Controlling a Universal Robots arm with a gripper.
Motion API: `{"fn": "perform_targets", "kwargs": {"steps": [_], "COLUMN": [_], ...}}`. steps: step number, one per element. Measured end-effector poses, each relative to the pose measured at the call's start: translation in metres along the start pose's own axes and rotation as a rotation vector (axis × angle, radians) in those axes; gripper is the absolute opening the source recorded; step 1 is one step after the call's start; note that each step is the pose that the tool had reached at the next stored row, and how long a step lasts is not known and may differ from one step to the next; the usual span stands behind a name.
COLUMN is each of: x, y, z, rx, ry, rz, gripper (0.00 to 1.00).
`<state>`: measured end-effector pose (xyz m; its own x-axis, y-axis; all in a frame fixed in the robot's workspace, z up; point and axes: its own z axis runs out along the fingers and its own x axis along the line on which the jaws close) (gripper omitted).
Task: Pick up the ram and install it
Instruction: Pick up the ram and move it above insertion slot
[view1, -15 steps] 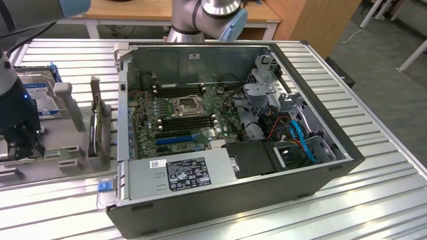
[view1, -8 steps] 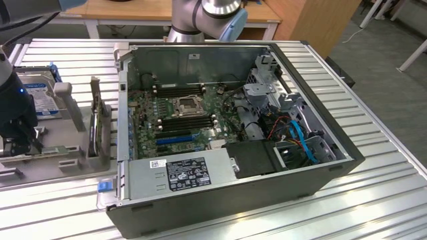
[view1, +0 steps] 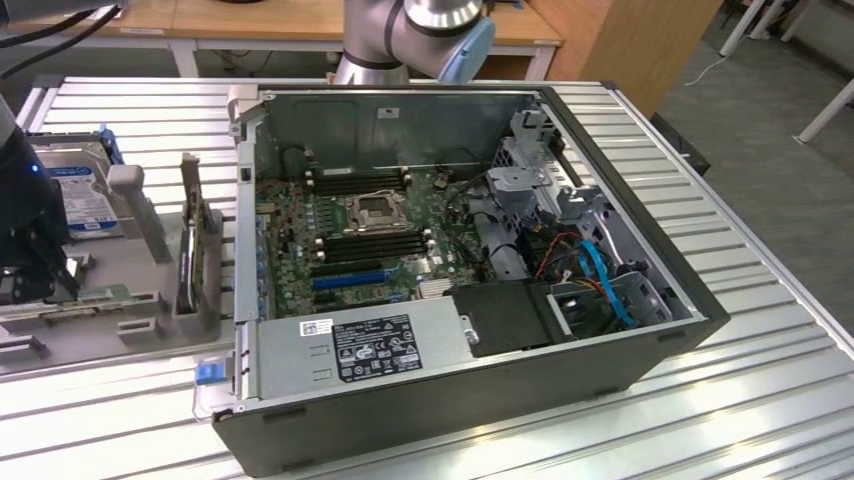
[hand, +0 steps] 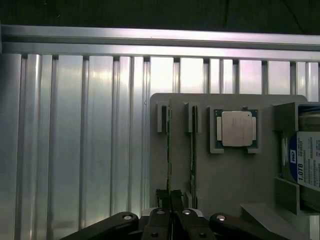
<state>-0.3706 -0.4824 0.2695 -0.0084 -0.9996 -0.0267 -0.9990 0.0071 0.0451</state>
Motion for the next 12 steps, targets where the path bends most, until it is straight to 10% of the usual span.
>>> {"fn": "perform_targets", "kwargs": {"steps": [12], "x": [-0.001], "y": [0.0009], "z": [-0.0198], "rx": [-0.0001], "ry": [0.0003], "rz": [0.0], "gripper": [0.11]}}
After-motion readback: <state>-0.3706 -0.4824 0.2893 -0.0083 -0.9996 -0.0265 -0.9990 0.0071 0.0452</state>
